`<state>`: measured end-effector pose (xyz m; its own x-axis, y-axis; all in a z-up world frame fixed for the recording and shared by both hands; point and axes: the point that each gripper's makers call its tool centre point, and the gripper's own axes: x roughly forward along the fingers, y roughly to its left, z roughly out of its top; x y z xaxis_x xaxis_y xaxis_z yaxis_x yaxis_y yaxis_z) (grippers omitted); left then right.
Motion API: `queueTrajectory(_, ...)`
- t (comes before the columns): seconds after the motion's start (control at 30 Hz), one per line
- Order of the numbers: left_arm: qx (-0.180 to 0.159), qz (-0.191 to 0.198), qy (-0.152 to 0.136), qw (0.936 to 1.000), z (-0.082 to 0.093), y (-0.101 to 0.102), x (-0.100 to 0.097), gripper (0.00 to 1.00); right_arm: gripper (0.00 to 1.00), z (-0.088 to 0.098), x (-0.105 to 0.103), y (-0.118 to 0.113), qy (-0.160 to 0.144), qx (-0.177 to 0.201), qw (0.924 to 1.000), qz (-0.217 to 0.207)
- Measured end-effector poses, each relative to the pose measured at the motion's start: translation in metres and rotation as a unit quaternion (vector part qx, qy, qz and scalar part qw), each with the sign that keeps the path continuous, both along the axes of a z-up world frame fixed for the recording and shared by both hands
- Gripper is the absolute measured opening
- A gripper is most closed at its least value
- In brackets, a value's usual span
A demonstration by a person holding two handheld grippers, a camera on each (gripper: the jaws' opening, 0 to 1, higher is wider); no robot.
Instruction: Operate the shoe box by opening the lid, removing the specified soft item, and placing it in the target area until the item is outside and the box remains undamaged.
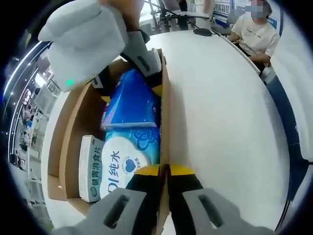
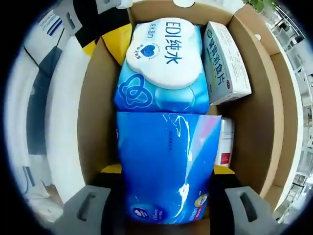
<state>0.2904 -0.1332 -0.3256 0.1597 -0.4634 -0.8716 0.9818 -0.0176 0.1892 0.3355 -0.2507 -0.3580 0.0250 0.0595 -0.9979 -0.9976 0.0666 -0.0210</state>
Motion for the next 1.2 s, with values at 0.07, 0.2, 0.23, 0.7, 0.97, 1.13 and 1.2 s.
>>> queueTrajectory(0.07, 0.0, 0.0, 0.0, 1.0, 0.0, 0.0, 0.0, 0.03, 0.66, 0.0, 0.0, 0.0, 0.0, 0.0, 1.0, 0.0)
queueTrajectory(0.2, 0.0, -0.001, -0.003, 1.0, 0.0, 0.0, 0.0, 0.03, 0.65, 0.001, -0.001, 0.0, 0.002, 0.002, 1.0, -0.002)
queueTrajectory(0.23, 0.001, -0.002, -0.004, 1.0, -0.001, 0.0, 0.0, 0.03, 0.65, 0.001, -0.001, 0.0, 0.002, 0.002, 1.0, -0.002)
queueTrajectory(0.7, 0.003, 0.001, -0.005, 1.0, -0.001, 0.001, -0.001, 0.04, 0.63, 0.013, -0.004, 0.001, -0.009, 0.005, 0.9999, 0.002)
queueTrajectory(0.97, 0.001, 0.003, -0.006, 1.0, 0.001, 0.001, 0.0, 0.04, 0.63, 0.025, -0.002, 0.001, -0.01, 0.013, 0.9999, 0.005)
queueTrajectory(1.13, 0.0, 0.003, -0.007, 1.0, 0.0, 0.001, 0.0, 0.04, 0.63, 0.03, -0.003, 0.001, -0.014, 0.015, 0.9998, 0.006)
queueTrajectory(1.2, -0.001, 0.003, -0.007, 1.0, 0.0, 0.001, 0.001, 0.04, 0.63, 0.034, -0.004, 0.001, -0.015, 0.016, 0.9997, 0.006)
